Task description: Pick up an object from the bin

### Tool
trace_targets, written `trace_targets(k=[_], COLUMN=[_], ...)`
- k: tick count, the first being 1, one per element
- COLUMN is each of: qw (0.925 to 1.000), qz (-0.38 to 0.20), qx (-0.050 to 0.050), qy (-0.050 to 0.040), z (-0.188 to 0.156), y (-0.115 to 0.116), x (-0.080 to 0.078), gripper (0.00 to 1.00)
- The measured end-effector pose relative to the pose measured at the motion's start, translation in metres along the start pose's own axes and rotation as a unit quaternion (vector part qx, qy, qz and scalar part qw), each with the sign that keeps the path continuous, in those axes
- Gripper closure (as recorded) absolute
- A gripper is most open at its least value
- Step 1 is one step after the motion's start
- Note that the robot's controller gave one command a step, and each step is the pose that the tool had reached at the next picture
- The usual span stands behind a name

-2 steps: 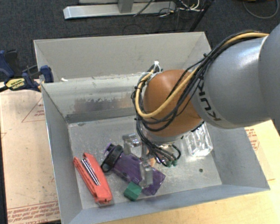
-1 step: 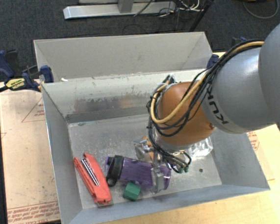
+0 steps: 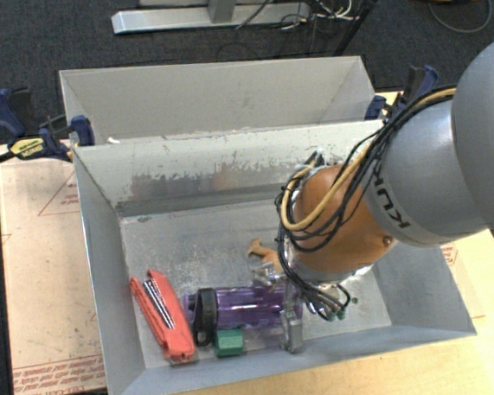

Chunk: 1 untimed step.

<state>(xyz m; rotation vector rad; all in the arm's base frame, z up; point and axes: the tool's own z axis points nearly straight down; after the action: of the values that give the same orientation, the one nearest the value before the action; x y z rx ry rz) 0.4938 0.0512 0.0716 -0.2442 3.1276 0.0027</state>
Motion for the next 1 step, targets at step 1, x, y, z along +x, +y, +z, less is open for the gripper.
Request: trace_targets(k=[1], qw=[0.9999], qz=[0.007], qx=[-0.004], qy=[-0.0081], z=[0.0014], y=[0.0839], x=[-0.0467], gripper=[1.00])
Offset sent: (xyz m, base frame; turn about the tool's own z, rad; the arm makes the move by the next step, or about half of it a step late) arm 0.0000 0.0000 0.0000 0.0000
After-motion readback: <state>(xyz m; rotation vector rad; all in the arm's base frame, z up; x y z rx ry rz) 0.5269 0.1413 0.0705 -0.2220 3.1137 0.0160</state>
